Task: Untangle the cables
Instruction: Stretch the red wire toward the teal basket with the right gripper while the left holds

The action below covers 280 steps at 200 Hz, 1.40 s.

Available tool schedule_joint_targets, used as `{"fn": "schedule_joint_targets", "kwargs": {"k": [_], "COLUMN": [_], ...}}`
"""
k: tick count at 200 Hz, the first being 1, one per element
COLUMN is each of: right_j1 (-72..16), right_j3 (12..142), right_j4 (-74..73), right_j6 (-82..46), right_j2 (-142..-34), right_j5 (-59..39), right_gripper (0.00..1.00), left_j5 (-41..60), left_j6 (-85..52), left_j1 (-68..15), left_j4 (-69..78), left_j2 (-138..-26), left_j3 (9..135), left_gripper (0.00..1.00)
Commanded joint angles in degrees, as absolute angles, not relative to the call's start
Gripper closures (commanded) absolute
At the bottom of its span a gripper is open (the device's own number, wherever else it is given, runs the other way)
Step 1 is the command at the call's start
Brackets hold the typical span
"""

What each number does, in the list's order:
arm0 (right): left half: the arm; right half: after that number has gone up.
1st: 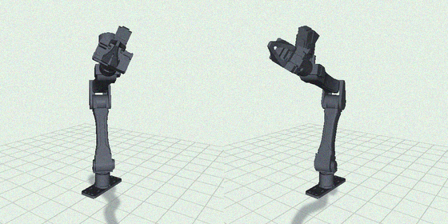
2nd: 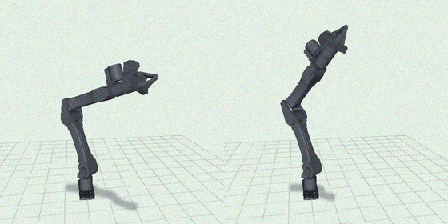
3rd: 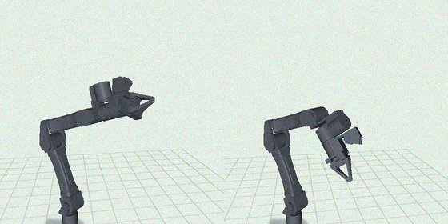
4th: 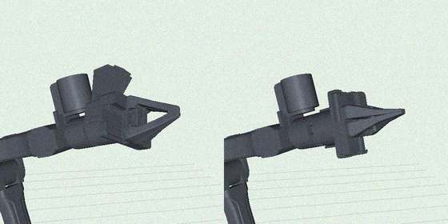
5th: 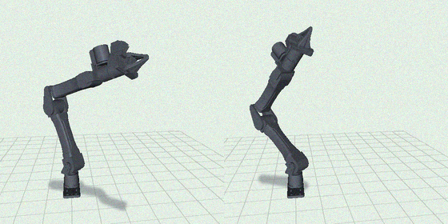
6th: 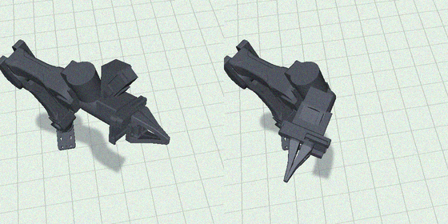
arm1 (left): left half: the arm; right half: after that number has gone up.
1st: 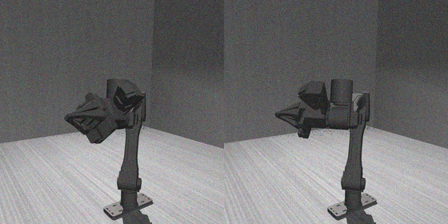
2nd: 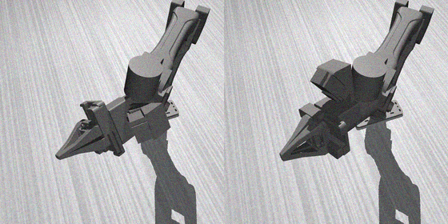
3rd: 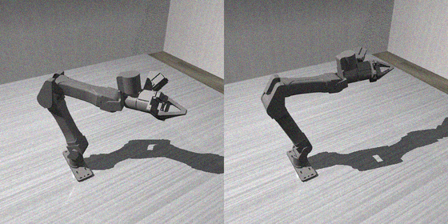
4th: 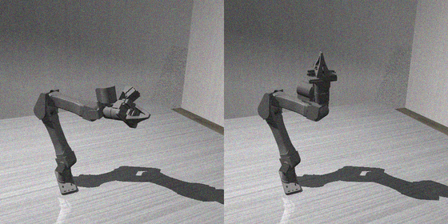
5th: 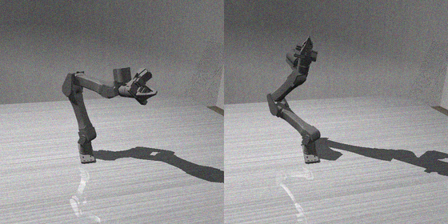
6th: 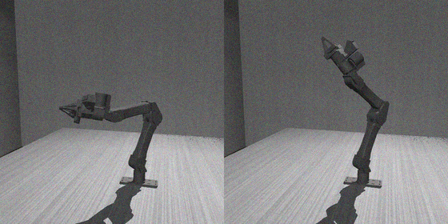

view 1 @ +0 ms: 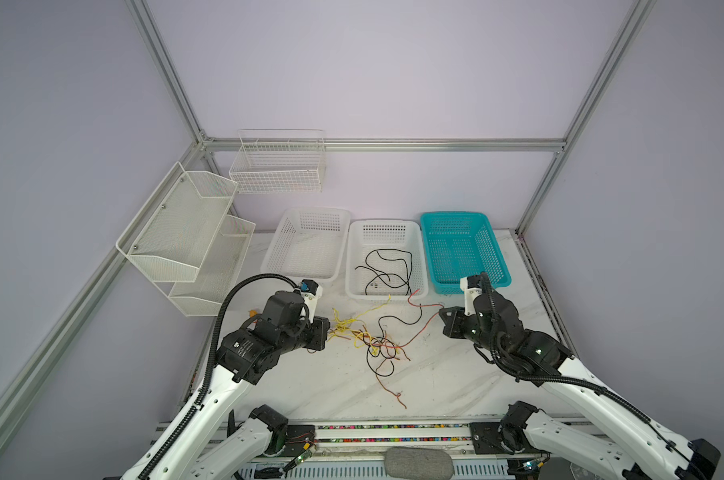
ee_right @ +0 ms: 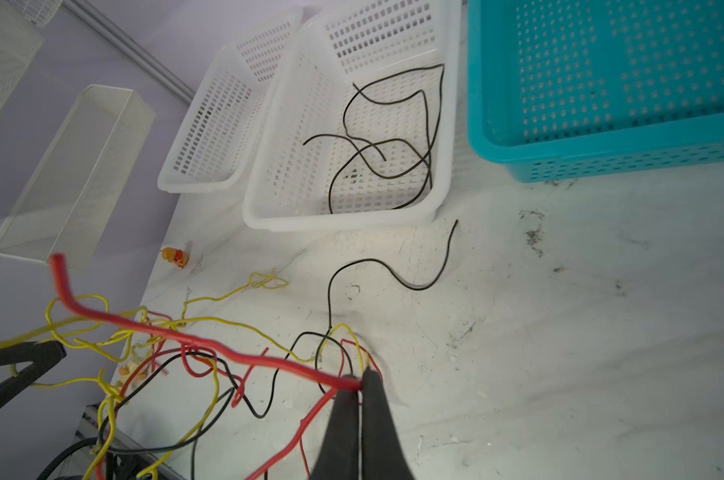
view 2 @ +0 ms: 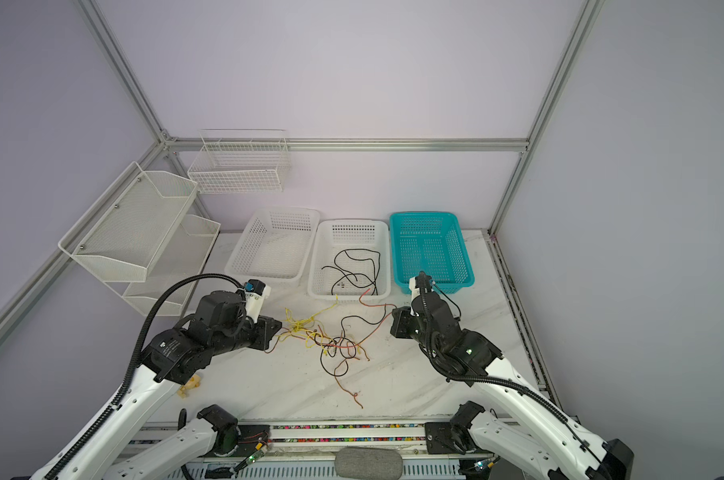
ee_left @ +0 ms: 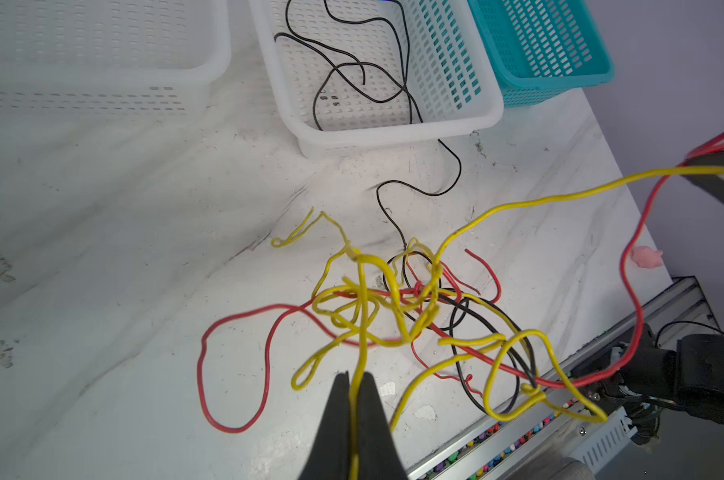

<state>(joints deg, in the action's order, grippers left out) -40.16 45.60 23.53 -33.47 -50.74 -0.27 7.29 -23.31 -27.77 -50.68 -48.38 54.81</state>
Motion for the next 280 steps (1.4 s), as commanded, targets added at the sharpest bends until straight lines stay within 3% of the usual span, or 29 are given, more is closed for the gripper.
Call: {"fn": "schedule_joint_targets", "kwargs": {"k": [1, 36, 72, 125, 178, 216, 280], "right_j1": [-40.2, -40.9, -43.8, -42.6, -30.7, -18.6, -14.2], "right_j3": [41.2, 40.8, 40.5, 36.9, 31.6, 29.9, 32.5], "right_j4": [13.7, 11.3, 14.3, 15.5, 13.5, 12.1, 12.1], "right_j6": [-33.4, -32.7, -33.9, -38.6, -38.9, -35.4, -29.9], "right_j2": [-50.7, -55.7, -62.5, -55.6, -57.3, -58.4, -58.4], "right_j5": [-10.3, -12.5, -3.2, 8.4, 3.1, -6.4, -11.4], "right_gripper": [1.00, 1.00, 1.00, 1.00, 1.00, 1.00, 1.00], "left_j5": [12.7, 13.8, 8.8, 1.0, -13.4, -14.1, -7.6], "left_j6": [-26.2, -27.4, -26.2, -19.7, -18.2, -17.2, -18.0], "left_j1": [-27.7, -27.8, -27.7, -27.6, -26.6, -25.8, -25.6], "left_j4": [-43.4, -40.4, -42.7, -54.8, -64.7, -66.5, -64.8], "left_j2": [-48.2, -48.6, -47.8, -46.7, -44.0, -42.5, -42.3], "left_j3": [51.2, 50.0, 53.0, 60.4, 67.1, 68.6, 67.2], "left_gripper": [1.00, 1.00, 1.00, 1.00, 1.00, 1.00, 1.00]}}
